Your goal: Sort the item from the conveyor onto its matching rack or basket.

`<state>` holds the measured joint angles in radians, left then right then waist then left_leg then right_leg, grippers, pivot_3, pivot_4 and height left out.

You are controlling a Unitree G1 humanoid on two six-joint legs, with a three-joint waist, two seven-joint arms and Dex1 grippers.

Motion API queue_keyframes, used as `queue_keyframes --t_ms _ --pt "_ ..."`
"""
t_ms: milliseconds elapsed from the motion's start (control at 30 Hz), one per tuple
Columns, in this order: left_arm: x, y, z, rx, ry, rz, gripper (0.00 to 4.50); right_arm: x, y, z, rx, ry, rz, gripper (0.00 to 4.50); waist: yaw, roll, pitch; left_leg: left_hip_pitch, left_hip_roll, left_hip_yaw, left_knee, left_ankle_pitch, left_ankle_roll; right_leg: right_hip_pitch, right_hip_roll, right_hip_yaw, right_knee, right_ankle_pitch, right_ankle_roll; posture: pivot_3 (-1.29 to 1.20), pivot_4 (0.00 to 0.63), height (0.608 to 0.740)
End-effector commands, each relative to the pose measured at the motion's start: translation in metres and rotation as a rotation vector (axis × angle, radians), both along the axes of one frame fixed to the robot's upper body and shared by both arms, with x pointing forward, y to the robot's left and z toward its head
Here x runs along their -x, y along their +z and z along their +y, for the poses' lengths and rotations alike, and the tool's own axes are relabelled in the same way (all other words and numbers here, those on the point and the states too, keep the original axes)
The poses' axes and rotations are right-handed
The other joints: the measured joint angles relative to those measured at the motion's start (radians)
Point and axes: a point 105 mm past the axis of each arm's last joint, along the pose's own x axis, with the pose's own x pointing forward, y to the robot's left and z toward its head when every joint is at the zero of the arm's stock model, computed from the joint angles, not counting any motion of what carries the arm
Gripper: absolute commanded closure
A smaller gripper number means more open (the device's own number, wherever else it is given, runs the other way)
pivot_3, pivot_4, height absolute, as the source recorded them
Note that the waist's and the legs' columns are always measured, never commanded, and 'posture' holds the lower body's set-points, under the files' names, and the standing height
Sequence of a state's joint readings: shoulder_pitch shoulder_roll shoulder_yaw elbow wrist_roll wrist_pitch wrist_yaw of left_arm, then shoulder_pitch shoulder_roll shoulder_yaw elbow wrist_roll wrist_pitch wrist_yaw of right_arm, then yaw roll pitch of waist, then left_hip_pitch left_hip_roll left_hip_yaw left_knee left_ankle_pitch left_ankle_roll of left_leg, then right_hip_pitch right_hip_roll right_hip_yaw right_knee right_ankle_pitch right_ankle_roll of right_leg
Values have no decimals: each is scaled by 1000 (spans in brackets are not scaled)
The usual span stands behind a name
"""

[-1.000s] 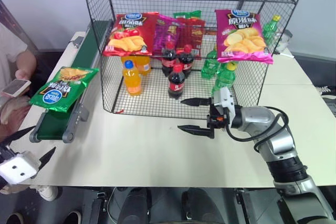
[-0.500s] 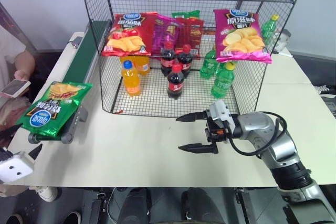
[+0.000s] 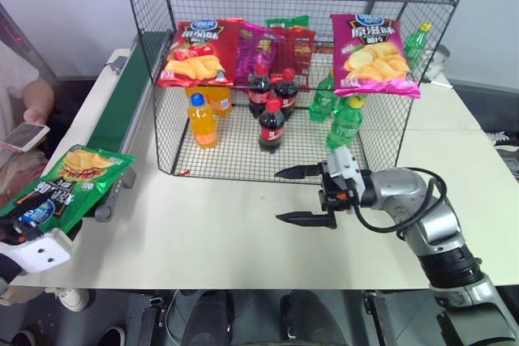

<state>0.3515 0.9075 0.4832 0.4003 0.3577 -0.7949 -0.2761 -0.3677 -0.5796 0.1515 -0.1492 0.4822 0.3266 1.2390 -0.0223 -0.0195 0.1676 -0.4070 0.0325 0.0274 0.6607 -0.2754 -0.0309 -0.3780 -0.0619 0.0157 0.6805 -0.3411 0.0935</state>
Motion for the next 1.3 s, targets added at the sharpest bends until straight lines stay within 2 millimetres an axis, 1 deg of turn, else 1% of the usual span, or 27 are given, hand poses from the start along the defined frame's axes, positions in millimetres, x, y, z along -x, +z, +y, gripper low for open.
queue_keyframes --t_ms 33,67,133,233,300,367,433,500,533,600,667,700,733,833,900,933,1000,1033,1100,1200,1300 --pt "-1 9 -2 17 -21 -10 544 -2 6 -4 -3 -24 -46 0 0 0 0 0 0 0 0 0 0 0 0 0 0 0 0 0 150 739" --pt "-1 8 -2 19 -26 -5 931 -3 6 -5 -3 -28 -49 0 -1 0 0 0 0 0 0 0 0 0 0 0 0 0 0 0 150 739" --pt "0 9 -3 25 -28 -1 1854 -4 6 -5 -4 -34 -53 0 -1 0 0 0 0 0 0 0 0 0 0 0 0 0 0 0 150 739" --pt "2 13 -4 37 -30 -11 3335 -6 6 -5 -4 -42 -57 0 -1 0 0 0 0 0 0 0 0 0 0 0 0 0 0 0 150 739" --pt "2 20 -7 44 -44 -29 4451 -7 4 -6 0 -45 -57 0 -1 0 0 0 0 0 0 0 0 0 0 0 0 0 0 0 150 739" --pt "2 24 -8 50 -50 -36 4487 -8 3 -6 4 -46 -58 0 -1 0 0 0 0 0 0 0 0 0 0 0 0 0 0 0 150 739" --pt "0 36 -12 127 -58 -75 4487 -9 3 -6 5 -47 -62 0 0 0 0 0 0 0 0 0 0 0 0 0 0 0 0 0 150 739" --pt "0 45 -20 271 -76 -92 4487 -10 3 -6 3 -49 -63 0 -1 0 0 0 0 0 0 0 0 0 0 0 0 0 0 0 150 739" --pt "1 51 -32 369 -126 -79 4487 -11 3 -6 3 -52 -68 0 0 0 0 0 0 0 0 0 0 0 -1 0 0 0 0 0 150 739" --pt "7 52 -53 561 -208 21 4487 -13 3 -7 3 -56 -72 0 -3 0 0 0 0 0 0 0 0 0 -1 0 0 0 0 0 150 739" --pt "17 58 -73 749 -293 123 4487 -16 3 -9 5 -62 -73 0 -9 0 0 0 0 0 0 0 0 0 -1 0 -1 0 0 0 150 739" --pt "22 61 -79 817 -312 171 4487 -17 2 -10 7 -63 -75 0 -16 0 0 0 0 0 0 0 0 0 -1 0 -1 0 0 0 150 739" --pt "27 64 -86 847 -349 214 4487 -17 2 -10 9 -63 -77 0 -21 1 0 0 0 0 0 0 0 0 -1 0 -1 0 0 0 150 739" --pt "34 84 -101 1010 -416 288 4487 -19 3 -12 4 -67 -79 0 -24 1 0 0 0 0 -1 0 0 0 0 0 -1 0 -1 0 150 739" --pt "38 100 -112 1177 -458 363 4487 -20 5 -13 -8 -72 -77 0 -22 1 1 0 0 0 -1 0 0 1 0 0 -1 0 -1 0 150 739" --pt "40 106 -119 1220 -492 390 4487 -20 6 -13 -16 -73 -71 0 -22 1 0 0 0 0 -1 0 0 1 0 -1 -1 0 -1 0 150 739" --pt "43 120 -134 1326 -562 457 4487 -18 13 -13 -63 -68 -38 0 -20 1 1 0 0 0 0 0 0 2 0 -1 -1 0 0 0 150 739" --pt "45 126 -143 1353 -608 487 4487 -16 20 -12 -109 -63 8 0 -19 1 1 0 -1 -1 1 0 0 2 0 -1 -1 0 0 0 150 739" --pt "48 133 -156 1416 -665 579 4487 -10 28 -12 -148 -32 68 0 -17 1 1 1 -1 -1 1 0 0 3 0 -1 -1 0 0 0 150 739" --pt "47 132 -171 1415 -730 675 4487 -2 34 -15 -170 8 186 0 -19 2 1 2 -1 -1 2 0 0 4 1 -1 -1 0 0 0 150 739" --pt "40 136 -180 1401 -804 703 4487 2 40 -20 -223 37 360 0 -18 2 1 2 -1 -1 2 0 0 5 3 -1 -1 0 0 0 150 739"
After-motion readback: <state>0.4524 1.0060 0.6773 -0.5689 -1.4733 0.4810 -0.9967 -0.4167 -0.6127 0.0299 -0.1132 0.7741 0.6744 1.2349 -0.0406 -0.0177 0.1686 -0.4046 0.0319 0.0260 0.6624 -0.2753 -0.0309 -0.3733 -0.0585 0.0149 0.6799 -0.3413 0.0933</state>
